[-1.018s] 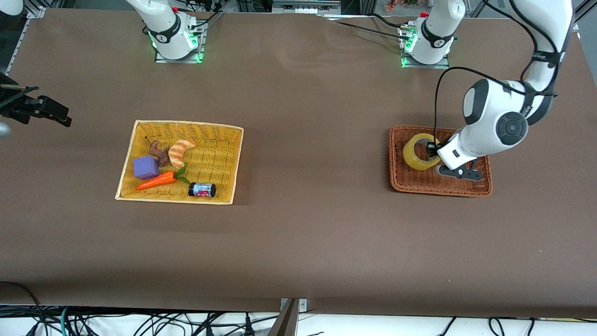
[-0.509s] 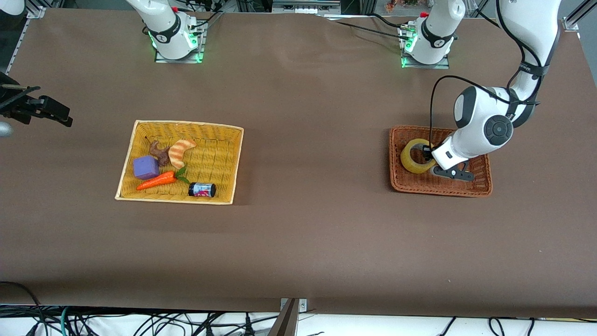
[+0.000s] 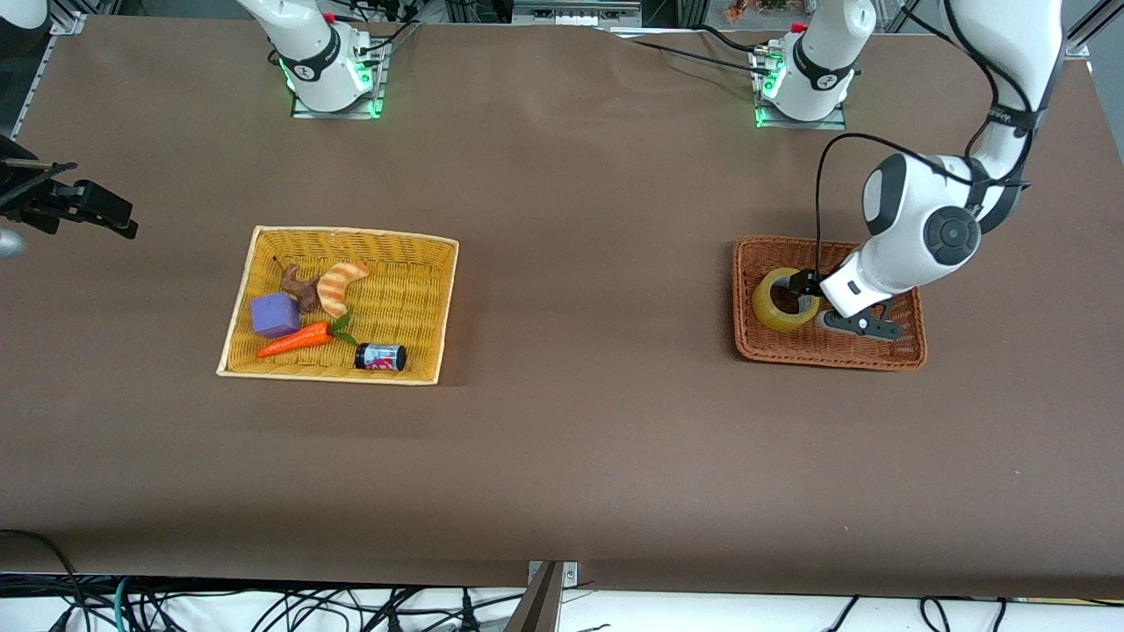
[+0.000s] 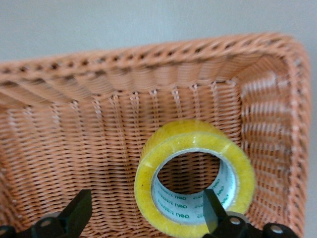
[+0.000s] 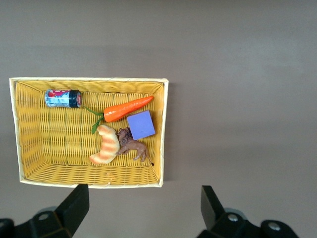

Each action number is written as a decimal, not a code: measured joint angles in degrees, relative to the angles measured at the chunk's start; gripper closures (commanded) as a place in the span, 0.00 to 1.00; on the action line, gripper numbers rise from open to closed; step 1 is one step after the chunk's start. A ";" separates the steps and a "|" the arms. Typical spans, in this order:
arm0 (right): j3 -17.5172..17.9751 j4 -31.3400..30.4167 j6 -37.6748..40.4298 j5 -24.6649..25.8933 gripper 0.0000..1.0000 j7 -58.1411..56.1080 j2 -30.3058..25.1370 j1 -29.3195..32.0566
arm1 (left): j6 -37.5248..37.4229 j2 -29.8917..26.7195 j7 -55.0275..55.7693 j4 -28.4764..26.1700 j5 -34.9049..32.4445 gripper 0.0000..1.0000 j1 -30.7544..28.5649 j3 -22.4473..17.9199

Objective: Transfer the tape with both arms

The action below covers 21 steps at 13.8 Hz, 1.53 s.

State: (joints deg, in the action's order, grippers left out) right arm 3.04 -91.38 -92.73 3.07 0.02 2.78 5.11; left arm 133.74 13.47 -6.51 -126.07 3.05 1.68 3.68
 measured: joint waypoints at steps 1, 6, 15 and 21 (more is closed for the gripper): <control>0.00 0.00 0.00 0.00 0.00 0.00 0.10 0.00 | -0.66 -1.82 0.00 0.01 0.00 0.00 0.00 0.00; 0.00 0.00 -0.22 0.00 0.00 0.00 0.64 0.00 | -4.55 -7.84 0.00 1.16 0.00 0.00 0.04 0.01; 0.01 0.04 -0.24 0.00 0.00 -0.02 0.64 -0.01 | -32.65 -12.93 0.00 25.02 -4.95 0.00 -0.14 -1.94; 0.01 0.04 -0.24 -0.01 0.00 -0.02 0.64 -0.01 | -40.28 -13.07 0.00 31.59 -4.98 0.00 -0.15 -3.01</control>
State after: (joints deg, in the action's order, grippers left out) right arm 3.04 -91.35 -92.97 3.06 -0.01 3.42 5.10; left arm 93.47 0.40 -6.51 -94.48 -1.92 1.53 0.68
